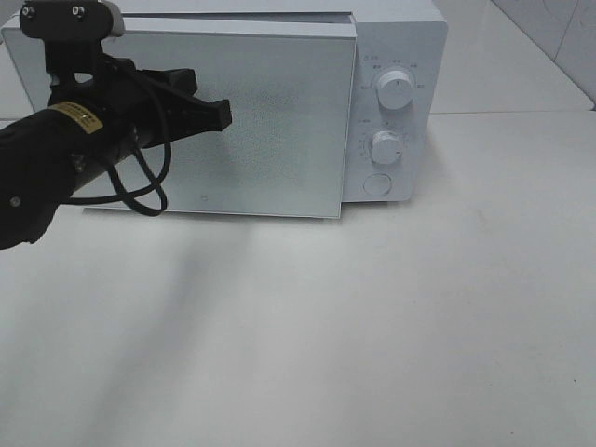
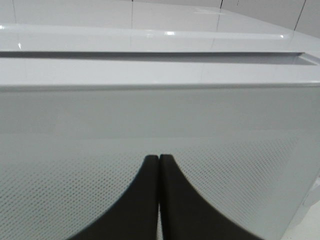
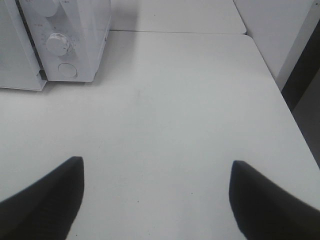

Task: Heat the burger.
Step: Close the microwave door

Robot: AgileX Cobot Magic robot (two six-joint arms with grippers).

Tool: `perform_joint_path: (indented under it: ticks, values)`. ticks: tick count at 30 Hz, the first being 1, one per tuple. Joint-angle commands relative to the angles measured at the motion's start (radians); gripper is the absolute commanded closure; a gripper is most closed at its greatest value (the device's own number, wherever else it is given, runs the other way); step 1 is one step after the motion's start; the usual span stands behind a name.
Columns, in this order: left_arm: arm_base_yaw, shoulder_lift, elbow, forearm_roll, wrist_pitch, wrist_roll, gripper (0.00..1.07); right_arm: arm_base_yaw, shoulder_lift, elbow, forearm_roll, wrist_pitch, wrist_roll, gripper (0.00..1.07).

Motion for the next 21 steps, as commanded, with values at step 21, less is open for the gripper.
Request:
perform_joint_path:
  ticks: [21]
  values:
    - [-0.046,0.154,-0.21,-0.004,0.048,-0.003,1.07,-0.004,-0.025,0.002,-0.005,-0.014,-0.005,0.33]
